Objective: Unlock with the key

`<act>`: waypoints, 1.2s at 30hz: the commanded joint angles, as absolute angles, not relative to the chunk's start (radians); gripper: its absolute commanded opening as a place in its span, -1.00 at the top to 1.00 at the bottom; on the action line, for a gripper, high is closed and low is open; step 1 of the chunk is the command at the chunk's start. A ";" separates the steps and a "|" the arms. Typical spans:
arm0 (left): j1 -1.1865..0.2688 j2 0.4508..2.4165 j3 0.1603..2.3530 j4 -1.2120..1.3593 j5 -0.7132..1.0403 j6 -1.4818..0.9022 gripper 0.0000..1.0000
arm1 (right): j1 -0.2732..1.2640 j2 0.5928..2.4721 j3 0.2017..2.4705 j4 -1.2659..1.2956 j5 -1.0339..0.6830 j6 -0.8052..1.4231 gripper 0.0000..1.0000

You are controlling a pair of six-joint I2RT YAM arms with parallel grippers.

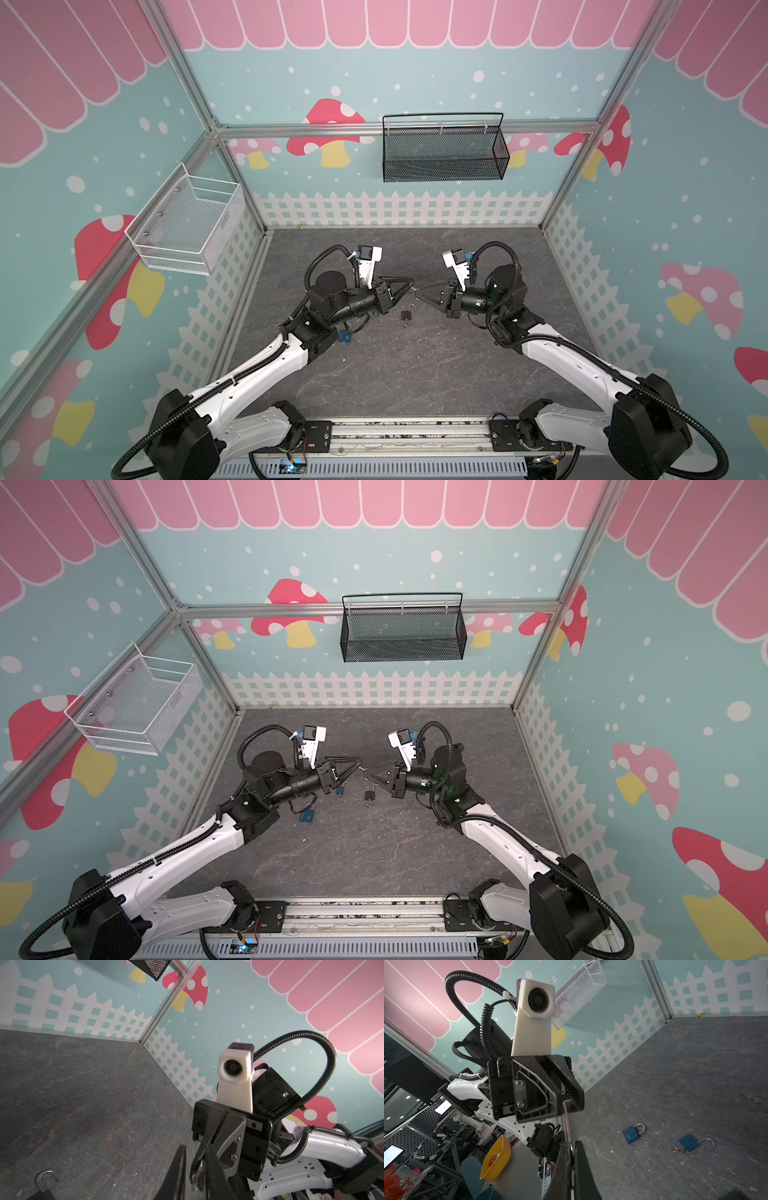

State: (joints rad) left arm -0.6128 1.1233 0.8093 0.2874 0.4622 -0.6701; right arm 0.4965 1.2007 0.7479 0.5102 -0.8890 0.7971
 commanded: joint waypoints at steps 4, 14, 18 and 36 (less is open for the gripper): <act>-0.556 1.032 0.735 0.159 0.353 -0.730 0.08 | 0.489 1.144 0.743 0.319 -0.751 0.675 1.00; -0.494 1.006 0.726 -0.550 -0.101 -0.780 -0.06 | 0.529 1.175 0.630 0.235 -0.654 0.648 1.00; -0.494 1.087 0.729 -0.643 -0.183 -0.784 -0.12 | 0.575 1.227 0.584 0.265 -0.617 0.694 1.00; -0.454 1.486 0.856 -0.643 -0.149 -0.656 -0.25 | 0.644 1.307 0.485 0.498 -0.652 0.763 1.00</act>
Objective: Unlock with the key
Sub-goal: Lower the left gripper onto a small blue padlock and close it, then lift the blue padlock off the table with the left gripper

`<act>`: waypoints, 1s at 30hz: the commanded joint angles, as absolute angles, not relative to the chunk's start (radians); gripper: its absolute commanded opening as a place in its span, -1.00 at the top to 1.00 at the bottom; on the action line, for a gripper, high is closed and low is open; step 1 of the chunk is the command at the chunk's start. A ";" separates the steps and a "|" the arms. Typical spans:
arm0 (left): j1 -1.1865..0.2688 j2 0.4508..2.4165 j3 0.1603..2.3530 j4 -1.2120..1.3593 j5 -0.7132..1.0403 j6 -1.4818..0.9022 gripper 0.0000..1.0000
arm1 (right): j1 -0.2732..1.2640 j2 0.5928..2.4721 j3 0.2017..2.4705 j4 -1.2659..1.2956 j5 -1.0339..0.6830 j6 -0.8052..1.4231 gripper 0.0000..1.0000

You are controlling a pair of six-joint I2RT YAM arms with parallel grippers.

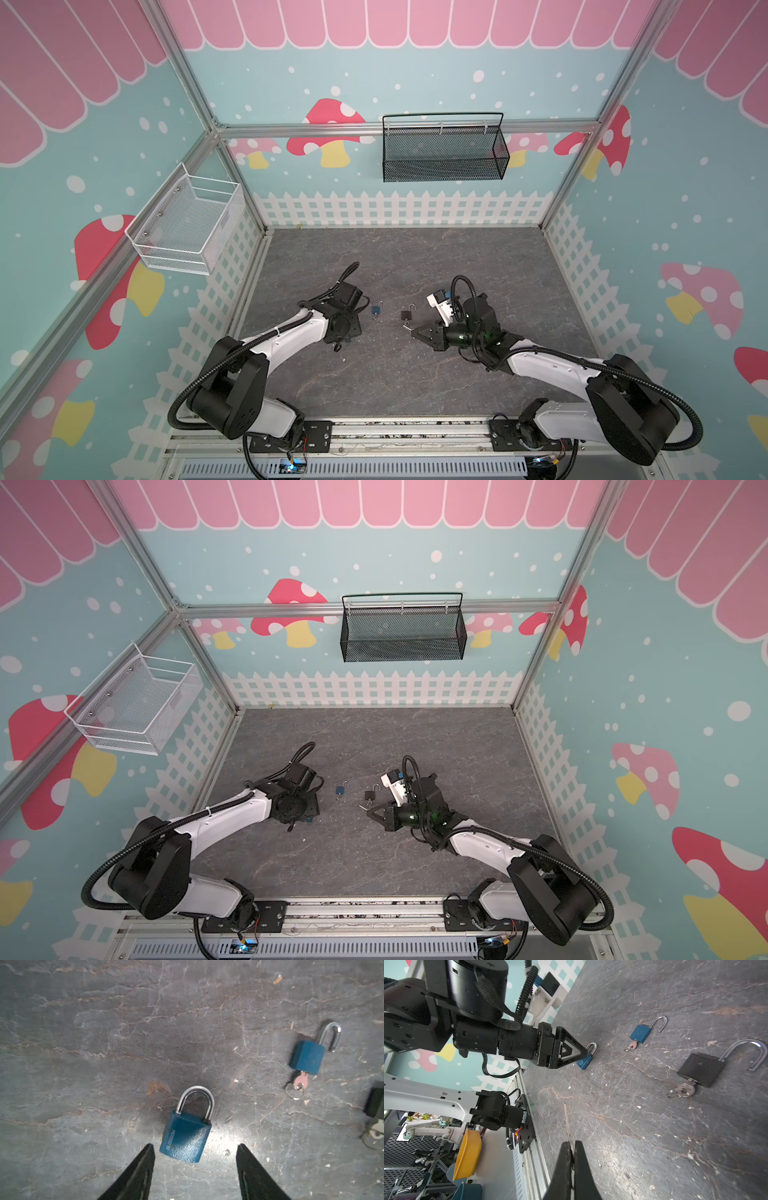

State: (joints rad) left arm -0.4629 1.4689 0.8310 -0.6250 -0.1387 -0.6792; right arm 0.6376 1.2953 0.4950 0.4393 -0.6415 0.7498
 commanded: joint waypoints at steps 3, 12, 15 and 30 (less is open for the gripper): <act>-0.449 1.520 0.862 -0.641 -0.124 -0.651 -0.24 | 0.644 1.318 0.492 0.499 -0.655 0.765 1.00; -0.451 1.568 0.868 -0.620 -0.088 -0.665 -0.17 | 0.643 1.332 0.495 0.505 -0.656 0.769 1.00; -0.454 1.580 0.863 -0.620 -0.094 -0.689 -0.12 | 0.643 1.336 0.492 0.508 -0.657 0.770 1.00; -0.469 1.653 0.887 -0.634 -0.147 -0.705 0.08 | 0.643 1.348 0.483 0.517 -0.650 0.778 1.00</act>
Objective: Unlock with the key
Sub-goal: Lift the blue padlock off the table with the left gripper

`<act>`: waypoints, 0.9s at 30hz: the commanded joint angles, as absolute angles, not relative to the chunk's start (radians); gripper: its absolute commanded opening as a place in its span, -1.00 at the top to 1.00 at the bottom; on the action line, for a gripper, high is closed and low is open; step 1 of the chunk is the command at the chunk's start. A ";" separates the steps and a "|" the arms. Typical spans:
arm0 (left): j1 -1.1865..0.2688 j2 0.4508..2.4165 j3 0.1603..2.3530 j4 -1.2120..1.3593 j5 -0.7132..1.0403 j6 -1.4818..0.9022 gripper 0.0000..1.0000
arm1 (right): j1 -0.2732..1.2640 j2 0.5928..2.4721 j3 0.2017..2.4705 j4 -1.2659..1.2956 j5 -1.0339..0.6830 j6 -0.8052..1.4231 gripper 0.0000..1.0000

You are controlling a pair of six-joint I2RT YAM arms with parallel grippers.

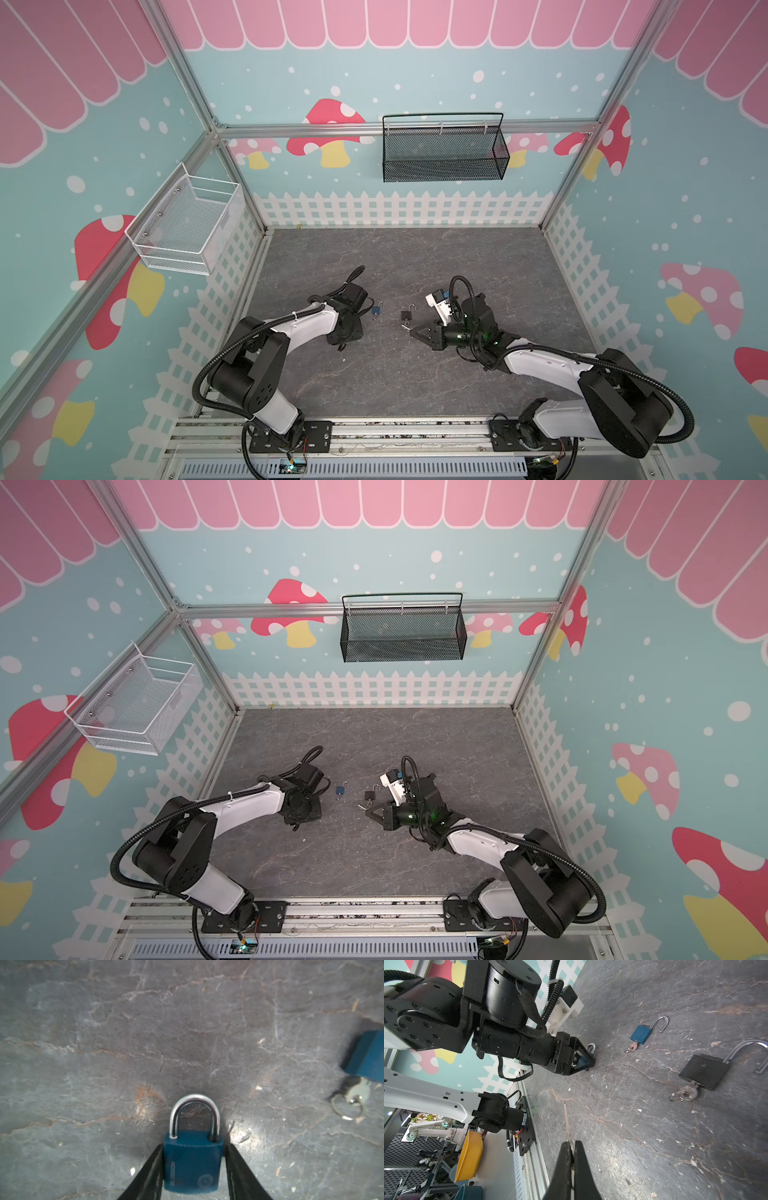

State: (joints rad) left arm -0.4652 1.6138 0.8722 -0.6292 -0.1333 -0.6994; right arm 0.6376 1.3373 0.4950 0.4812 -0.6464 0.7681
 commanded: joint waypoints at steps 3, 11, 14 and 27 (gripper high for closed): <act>-0.469 1.665 0.887 -0.630 -0.140 -0.703 0.11 | 0.643 1.350 0.483 0.519 -0.650 0.779 1.00; -0.477 1.662 0.873 -0.629 -0.147 -0.693 0.22 | 0.643 1.357 0.486 0.518 -0.648 0.780 1.00; -0.482 1.668 0.868 -0.630 -0.147 -0.689 0.29 | 0.643 1.361 0.490 0.517 -0.649 0.781 1.00; -0.483 1.607 0.865 -0.633 -0.141 -0.699 0.94 | 0.642 1.378 0.504 0.516 -0.646 0.792 1.00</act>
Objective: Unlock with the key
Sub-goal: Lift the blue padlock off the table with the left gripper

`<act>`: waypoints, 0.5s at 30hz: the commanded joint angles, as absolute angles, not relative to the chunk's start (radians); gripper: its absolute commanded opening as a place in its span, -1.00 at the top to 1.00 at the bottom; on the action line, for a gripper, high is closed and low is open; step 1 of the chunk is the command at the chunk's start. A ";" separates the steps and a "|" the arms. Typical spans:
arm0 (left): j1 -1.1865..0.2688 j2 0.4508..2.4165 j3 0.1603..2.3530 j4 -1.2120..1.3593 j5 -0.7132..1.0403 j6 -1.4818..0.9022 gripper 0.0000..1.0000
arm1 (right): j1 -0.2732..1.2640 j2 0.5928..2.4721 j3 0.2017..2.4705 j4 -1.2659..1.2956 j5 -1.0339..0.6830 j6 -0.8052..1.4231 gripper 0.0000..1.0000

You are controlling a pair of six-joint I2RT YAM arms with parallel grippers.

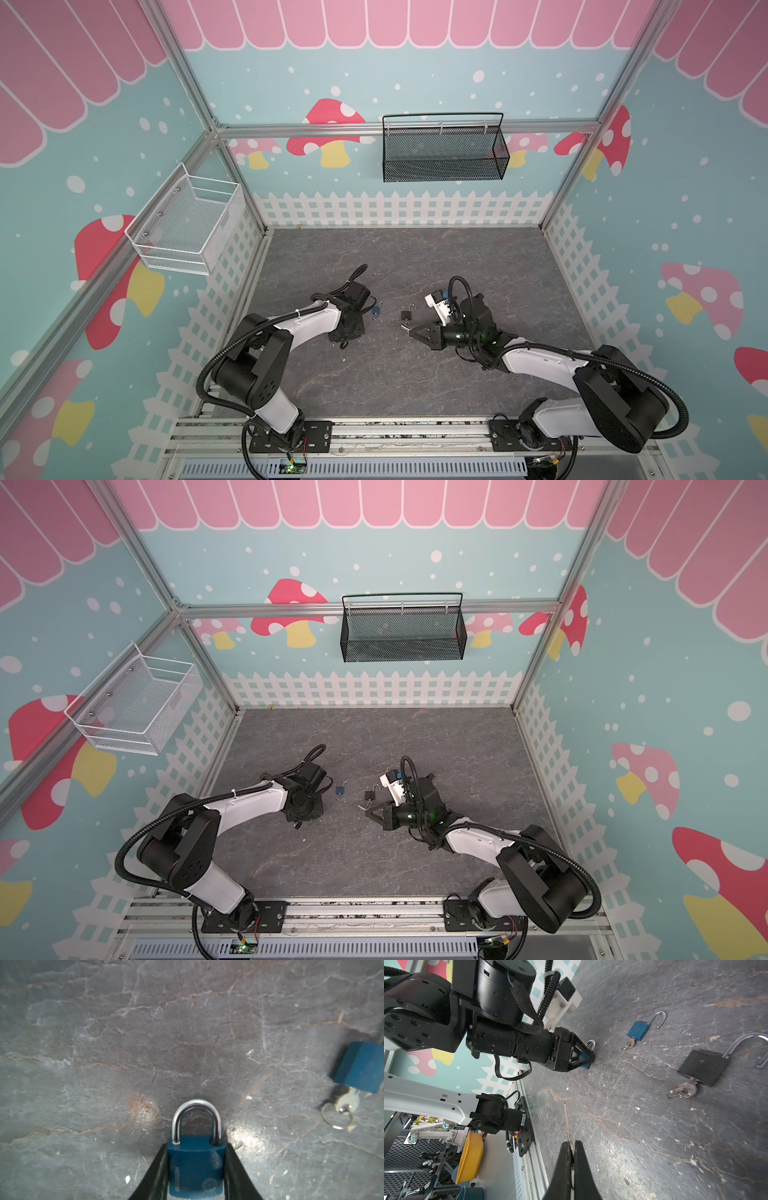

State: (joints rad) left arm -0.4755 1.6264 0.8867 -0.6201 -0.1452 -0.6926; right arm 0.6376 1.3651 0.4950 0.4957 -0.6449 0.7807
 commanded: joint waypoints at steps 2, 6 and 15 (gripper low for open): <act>-0.482 1.584 0.868 -0.632 -0.138 -0.710 1.00 | 0.641 1.377 0.508 0.515 -0.650 0.800 1.00; -0.483 1.500 0.861 -0.613 -0.109 -0.759 1.00 | 0.642 1.362 0.510 0.487 -0.626 0.821 1.00; -0.523 1.265 0.852 -0.591 -0.106 -0.952 1.00 | 0.641 1.303 0.531 0.389 -0.568 0.849 1.00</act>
